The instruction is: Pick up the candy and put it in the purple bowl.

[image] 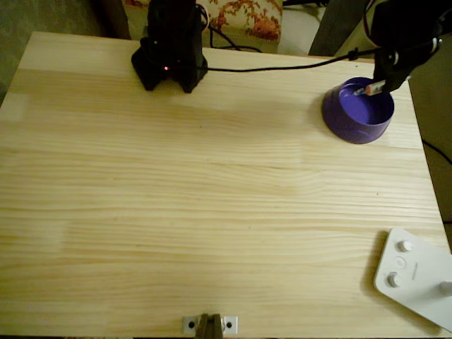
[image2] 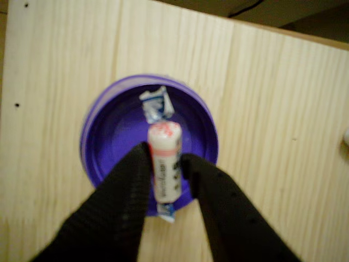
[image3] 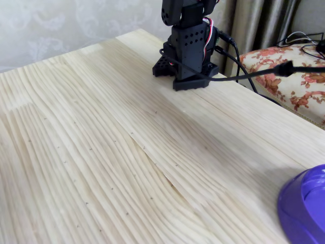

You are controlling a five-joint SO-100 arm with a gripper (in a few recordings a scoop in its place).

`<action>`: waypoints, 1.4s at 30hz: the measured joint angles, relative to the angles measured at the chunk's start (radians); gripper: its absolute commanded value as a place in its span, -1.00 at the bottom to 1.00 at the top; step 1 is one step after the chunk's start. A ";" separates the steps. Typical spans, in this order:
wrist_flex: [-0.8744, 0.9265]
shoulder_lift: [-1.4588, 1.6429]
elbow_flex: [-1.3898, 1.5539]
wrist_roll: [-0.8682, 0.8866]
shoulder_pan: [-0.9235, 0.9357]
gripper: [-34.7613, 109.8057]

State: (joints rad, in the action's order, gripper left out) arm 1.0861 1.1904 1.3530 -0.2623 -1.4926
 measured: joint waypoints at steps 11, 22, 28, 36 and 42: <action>0.000 -0.031 -0.021 0.006 -0.025 -0.24; 0.000 -0.014 -0.020 0.051 -0.026 -0.52; 0.000 0.129 0.066 0.040 0.028 -0.52; 0.052 0.419 0.298 -0.080 0.167 -0.52; 0.156 0.611 0.388 -0.115 0.279 -0.52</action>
State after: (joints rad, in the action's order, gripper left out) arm 1.2425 1.8009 1.7411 -0.3774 -1.2134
